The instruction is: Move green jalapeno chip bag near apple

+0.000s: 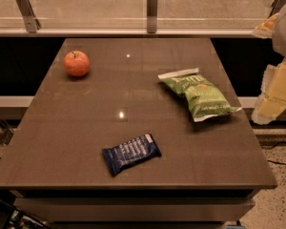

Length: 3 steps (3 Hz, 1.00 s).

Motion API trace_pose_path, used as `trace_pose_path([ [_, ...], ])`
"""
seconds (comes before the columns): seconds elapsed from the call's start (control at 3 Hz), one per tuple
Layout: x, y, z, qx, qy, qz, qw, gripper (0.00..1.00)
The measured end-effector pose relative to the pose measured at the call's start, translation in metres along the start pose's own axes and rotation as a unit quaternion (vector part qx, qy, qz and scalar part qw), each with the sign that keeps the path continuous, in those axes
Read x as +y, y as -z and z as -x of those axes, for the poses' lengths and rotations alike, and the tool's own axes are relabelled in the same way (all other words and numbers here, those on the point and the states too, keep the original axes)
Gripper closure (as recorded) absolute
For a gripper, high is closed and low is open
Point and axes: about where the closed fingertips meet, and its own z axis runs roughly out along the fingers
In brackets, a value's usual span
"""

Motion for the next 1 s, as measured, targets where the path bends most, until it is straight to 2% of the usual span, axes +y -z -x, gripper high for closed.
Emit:
trace_pose_path([
  [0.33, 0.0, 0.002, 0.001, -0.002, 0.0, -0.004, 1.0, 0.0],
  [0.67, -0.006, 0.004, 0.002, -0.019, -0.023, -0.013, 0.9995, 0.0],
  [1.0, -0.014, 0.003, 0.003, -0.055, -0.074, -0.014, 0.9956, 0.0],
])
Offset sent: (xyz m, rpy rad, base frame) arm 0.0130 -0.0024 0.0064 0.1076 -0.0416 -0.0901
